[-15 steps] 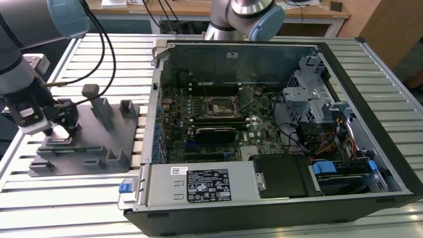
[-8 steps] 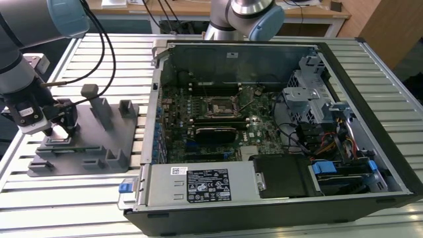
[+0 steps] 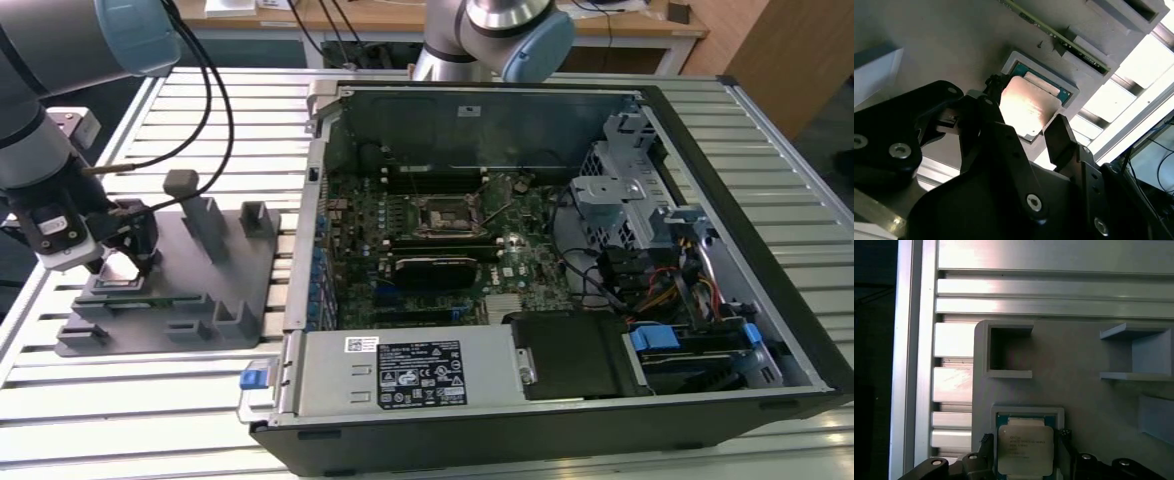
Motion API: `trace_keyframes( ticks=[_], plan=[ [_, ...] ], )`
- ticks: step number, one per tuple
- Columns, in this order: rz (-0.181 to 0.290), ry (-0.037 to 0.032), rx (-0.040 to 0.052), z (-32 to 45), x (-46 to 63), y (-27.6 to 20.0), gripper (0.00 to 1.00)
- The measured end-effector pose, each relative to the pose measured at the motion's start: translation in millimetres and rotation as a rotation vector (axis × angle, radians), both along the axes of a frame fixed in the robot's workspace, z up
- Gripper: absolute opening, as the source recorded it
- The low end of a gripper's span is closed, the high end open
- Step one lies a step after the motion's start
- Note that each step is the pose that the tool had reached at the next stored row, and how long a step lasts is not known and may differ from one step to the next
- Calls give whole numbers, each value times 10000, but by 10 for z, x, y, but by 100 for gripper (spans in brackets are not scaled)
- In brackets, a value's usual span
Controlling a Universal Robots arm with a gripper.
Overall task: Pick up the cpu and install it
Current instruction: 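Pick up the cpu and move it towards the insertion slot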
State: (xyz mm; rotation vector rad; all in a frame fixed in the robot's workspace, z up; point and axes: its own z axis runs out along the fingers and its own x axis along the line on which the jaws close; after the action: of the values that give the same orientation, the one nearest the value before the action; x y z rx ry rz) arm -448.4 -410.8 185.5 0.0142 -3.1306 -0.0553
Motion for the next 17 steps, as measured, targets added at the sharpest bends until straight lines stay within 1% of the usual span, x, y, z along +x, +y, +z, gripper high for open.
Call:
trace_keyframes(
  ticks=[6,7,8,11,14,17],
  plan=[
    [0,-6,0,8,-8,0,61],
    [0,-7,0,8,-8,0,60],
    [1,-6,-1,8,-8,0,53],
    [0,-7,0,21,-9,0,53],
    [-1,-7,0,81,-8,0,53],
    [0,-7,0,174,-8,0,53]
  ],
)
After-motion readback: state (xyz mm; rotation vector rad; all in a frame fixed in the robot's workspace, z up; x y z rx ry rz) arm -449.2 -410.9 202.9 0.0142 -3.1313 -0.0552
